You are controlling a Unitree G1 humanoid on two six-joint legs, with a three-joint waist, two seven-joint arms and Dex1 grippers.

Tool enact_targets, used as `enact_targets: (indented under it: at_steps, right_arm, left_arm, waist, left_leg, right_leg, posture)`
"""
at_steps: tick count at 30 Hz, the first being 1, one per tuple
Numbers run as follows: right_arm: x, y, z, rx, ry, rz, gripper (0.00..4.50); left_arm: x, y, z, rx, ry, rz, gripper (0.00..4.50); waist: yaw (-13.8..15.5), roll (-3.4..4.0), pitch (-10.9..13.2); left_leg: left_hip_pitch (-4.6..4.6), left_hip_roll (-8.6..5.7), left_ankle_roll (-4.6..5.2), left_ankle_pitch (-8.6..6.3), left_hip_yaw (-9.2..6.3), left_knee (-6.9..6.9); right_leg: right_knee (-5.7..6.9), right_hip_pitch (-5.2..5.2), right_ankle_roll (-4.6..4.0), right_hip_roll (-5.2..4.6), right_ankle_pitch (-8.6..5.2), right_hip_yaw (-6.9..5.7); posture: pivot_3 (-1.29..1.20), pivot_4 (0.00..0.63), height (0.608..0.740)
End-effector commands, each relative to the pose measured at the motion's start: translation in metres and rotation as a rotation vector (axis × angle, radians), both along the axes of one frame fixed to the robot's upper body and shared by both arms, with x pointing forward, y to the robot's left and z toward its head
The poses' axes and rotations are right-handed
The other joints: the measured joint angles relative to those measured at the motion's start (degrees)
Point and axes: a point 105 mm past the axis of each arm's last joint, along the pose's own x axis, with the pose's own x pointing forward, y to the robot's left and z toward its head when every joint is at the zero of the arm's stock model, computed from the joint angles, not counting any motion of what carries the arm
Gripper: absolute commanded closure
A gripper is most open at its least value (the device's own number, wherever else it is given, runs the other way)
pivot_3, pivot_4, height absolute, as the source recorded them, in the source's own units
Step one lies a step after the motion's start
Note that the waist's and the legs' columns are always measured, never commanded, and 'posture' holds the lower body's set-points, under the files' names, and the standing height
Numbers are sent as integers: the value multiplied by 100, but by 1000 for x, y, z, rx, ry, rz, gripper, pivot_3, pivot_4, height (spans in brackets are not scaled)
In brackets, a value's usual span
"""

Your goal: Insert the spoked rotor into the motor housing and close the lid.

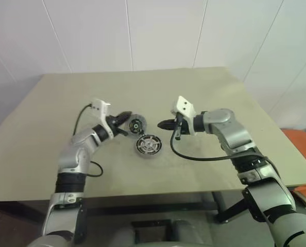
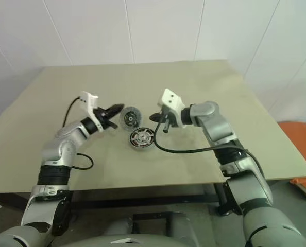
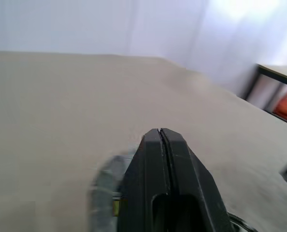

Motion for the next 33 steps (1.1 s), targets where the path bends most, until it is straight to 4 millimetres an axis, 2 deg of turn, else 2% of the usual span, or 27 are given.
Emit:
enact_targets:
  at_steps: [1,3,5,7,9,11,15,22,25,33]
  right_arm:
    - [2,13,15,-55,-84,95,4500]
    - [1,17,15,-92,-101,140,4500]
    - [0,20,16,-115,-109,177,4500]
    - [-2,22,17,-145,-118,222,4500]
    - [-6,24,16,-186,-125,282,4500]
    - [-10,23,13,-240,-137,341,4500]
    - [-16,22,7,-365,-177,446,4500]
    - [-24,29,1,-487,-230,571,4500]
    - [-27,26,-2,-548,-220,617,3868]
    - [-30,34,-12,-612,-227,653,1121]
  left_arm:
    - [2,29,17,54,-53,203,4463]
    - [0,37,18,67,-45,230,4463]
    - [-8,34,18,77,-62,176,4463]
    - [-30,17,15,120,-111,-7,4463]
    - [-69,-4,4,190,-140,-309,4463]
    - [-88,-5,-11,231,-117,-438,4463]
    - [-97,1,-34,308,-98,-503,4463]
    - [-92,-6,-42,321,-153,-532,4463]
    - [-87,-6,-42,318,-170,-515,4500]
    - [-87,-9,-52,331,-157,-527,4500]
  waist:
    - [6,0,0]
    - [7,-1,0]
    - [5,-3,-1]
    - [-21,-2,-1]
    - [-64,-3,-1]
    - [-113,0,0]
    - [-124,2,2]
    - [-137,2,2]
    - [-133,2,2]
    - [-134,2,2]
  left_leg:
    - [-2,0,0,0,0,3]
    - [-3,-1,0,0,0,6]
    - [-3,-2,0,0,1,8]
    - [-4,-1,-1,-1,5,7]
    - [-5,0,-3,-1,8,4]
    - [-9,0,-3,-2,11,-2]
    - [-7,2,-3,-1,7,10]
    - [-3,9,-3,-1,9,18]
    - [-7,10,-2,-1,9,17]
    - [-4,14,-2,-1,6,17]
  right_leg:
    - [0,0,0,0,1,0]
    - [1,0,1,0,3,0]
    - [2,0,-1,0,4,0]
    - [1,-2,-13,-1,6,1]
    - [0,-4,-37,-3,4,3]
    - [-2,-11,-42,-5,2,4]
    - [2,-10,-32,-6,-9,0]
    - [9,-9,-35,-4,-7,0]
    - [11,-14,-36,-4,-6,1]
    - [17,-14,-36,-5,-5,4]
  posture:
    - [0,0,740]
    - [0,0,740]
    - [0,0,740]
    - [0,0,740]
    - [0,0,740]
    - [0,0,740]
    - [0,0,740]
    - [0,0,740]
    - [0,0,740]
    - [0,0,740]
